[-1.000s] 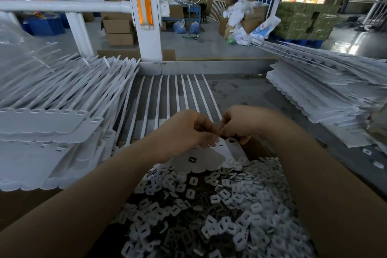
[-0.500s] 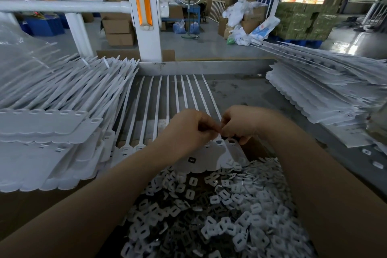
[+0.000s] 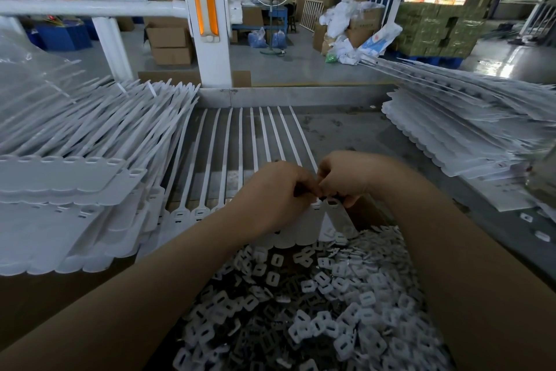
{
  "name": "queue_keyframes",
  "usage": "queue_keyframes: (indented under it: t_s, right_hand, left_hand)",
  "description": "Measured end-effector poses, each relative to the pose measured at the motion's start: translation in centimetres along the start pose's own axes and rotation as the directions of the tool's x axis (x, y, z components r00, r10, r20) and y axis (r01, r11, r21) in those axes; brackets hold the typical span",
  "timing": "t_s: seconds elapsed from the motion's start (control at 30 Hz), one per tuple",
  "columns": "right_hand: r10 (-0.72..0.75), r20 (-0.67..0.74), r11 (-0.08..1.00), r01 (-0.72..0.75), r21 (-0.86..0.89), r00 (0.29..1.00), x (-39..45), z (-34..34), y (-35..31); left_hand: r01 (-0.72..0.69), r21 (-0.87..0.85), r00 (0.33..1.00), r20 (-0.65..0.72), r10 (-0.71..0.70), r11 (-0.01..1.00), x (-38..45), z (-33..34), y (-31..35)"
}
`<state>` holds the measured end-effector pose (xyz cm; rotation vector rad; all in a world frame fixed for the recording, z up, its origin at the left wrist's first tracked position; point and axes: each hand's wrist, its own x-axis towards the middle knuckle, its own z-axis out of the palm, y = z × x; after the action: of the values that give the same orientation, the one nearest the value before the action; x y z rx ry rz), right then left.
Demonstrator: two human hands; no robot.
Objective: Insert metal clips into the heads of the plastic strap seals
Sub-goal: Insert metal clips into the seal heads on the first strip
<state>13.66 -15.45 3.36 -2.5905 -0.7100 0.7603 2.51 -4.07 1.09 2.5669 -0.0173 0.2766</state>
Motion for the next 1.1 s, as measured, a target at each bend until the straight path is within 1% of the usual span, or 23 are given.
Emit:
queue_keyframes:
  t_s: [0.1, 0.27, 0.43, 0.53, 0.7, 0.8, 0.97, 1.1]
  right_hand:
    - [-0.009, 0.007, 1.0, 0.009, 0.004, 1.0, 0.0, 0.0, 0.1]
    - [-0.007, 0.013, 1.0, 0.006, 0.009, 1.0, 0.1, -0.1, 0.1]
    - [-0.009, 0.013, 1.0, 0.009, 0.006, 1.0, 0.2, -0.1, 0.2]
    - [-0.011, 0.012, 1.0, 0.011, 0.005, 1.0, 0.2, -0.1, 0.3]
    - [-0.017, 0.005, 1.0, 0.017, 0.006, 1.0, 0.2, 0.0, 0.3]
    - [-0.014, 0.005, 1.0, 0.014, 0.007, 1.0, 0.2, 0.0, 0.2]
    - [-0.015, 0.017, 1.0, 0.014, 0.016, 1.0, 0.2, -0.1, 0.1]
    - [-0.01, 0.016, 1.0, 0.009, 0.011, 1.0, 0.1, 0.0, 0.1]
  left_hand:
    - [-0.058, 0.033, 0.998, 0.001, 0.058, 0.998, -0.1, 0.0, -0.2]
    - [-0.092, 0.061, 0.996, 0.008, 0.092, 0.994, 0.0, 0.1, -0.6]
    - [-0.168, 0.088, 0.985, 0.045, 0.165, 0.982, -0.1, -0.1, -1.0]
    - [-0.179, 0.096, 0.982, 0.072, 0.173, 0.979, -0.1, -0.4, -1.0]
    - [-0.19, 0.111, 0.981, 0.056, 0.185, 0.975, -0.5, -1.1, -1.1]
    - [-0.208, 0.129, 0.977, 0.082, 0.198, 0.97, -0.7, -1.2, -1.0]
    - [-0.248, 0.237, 0.968, 0.101, 0.23, 0.939, -0.7, -0.9, -0.8]
    - [-0.335, 0.343, 0.942, 0.11, 0.317, 0.877, -0.7, -0.8, -1.1]
